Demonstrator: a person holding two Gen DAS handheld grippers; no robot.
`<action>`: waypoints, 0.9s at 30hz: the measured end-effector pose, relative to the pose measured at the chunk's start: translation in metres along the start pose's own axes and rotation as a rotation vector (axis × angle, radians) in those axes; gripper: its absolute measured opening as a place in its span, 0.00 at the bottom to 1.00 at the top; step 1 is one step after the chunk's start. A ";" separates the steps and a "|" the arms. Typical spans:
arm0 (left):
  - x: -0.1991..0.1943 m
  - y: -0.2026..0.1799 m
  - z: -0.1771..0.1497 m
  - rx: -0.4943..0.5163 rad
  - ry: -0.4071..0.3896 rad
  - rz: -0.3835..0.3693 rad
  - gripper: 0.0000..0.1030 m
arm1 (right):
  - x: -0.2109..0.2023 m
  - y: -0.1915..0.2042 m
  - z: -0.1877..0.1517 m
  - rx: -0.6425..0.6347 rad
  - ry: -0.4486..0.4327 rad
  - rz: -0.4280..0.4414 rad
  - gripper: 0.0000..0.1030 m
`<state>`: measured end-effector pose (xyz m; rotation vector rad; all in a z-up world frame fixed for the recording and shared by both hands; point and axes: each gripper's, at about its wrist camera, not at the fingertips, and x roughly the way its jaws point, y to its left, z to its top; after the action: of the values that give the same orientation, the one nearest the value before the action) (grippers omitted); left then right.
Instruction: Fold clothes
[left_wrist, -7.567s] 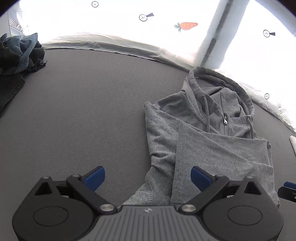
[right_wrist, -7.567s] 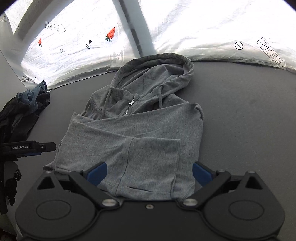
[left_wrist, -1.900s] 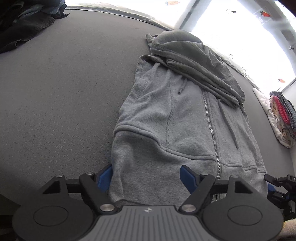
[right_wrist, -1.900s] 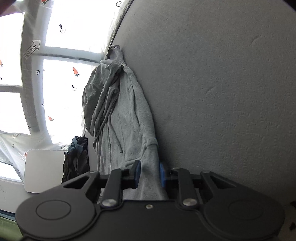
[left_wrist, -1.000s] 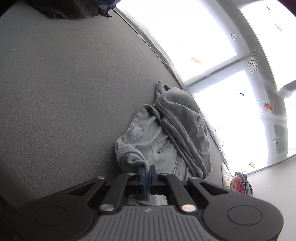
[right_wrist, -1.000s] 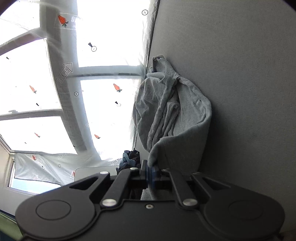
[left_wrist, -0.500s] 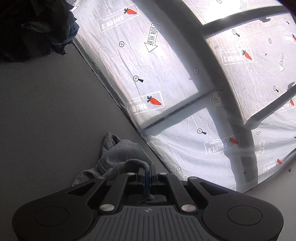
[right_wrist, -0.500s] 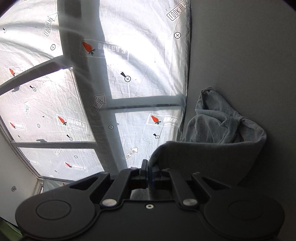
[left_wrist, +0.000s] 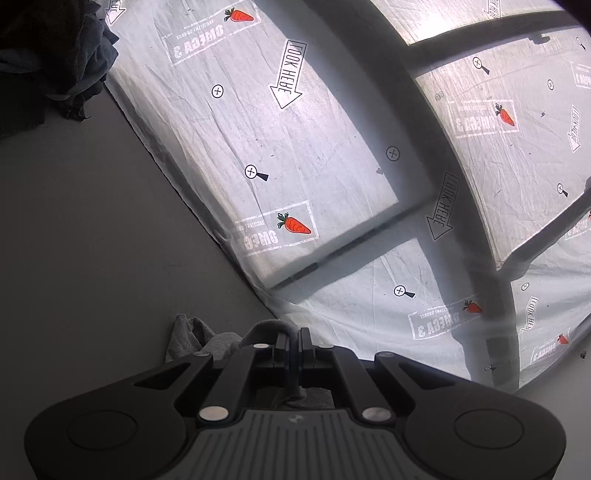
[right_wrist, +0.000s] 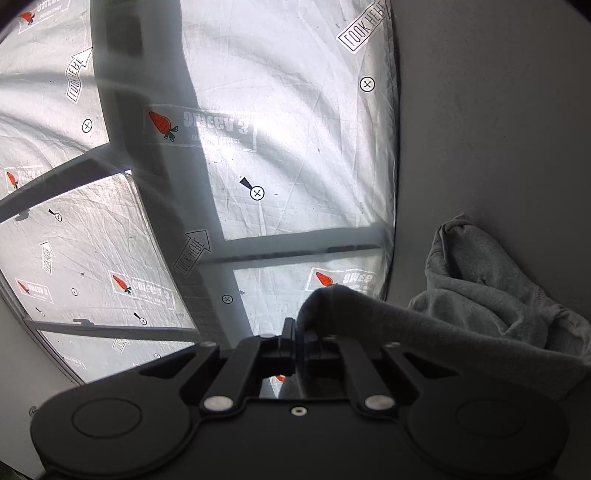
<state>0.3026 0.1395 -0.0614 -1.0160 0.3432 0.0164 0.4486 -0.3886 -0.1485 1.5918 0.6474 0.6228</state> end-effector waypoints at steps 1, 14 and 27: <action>0.009 0.003 0.003 -0.011 0.002 0.006 0.03 | 0.008 -0.002 0.004 0.007 -0.003 -0.008 0.04; 0.103 0.027 0.020 -0.037 0.093 0.137 0.04 | 0.056 -0.029 0.052 0.076 -0.128 -0.098 0.13; 0.072 0.016 0.044 0.048 0.007 0.234 0.59 | 0.047 -0.018 0.049 -0.048 -0.084 -0.232 0.34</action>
<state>0.3802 0.1738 -0.0745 -0.9246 0.4650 0.2145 0.5153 -0.3870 -0.1705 1.4644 0.7358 0.3950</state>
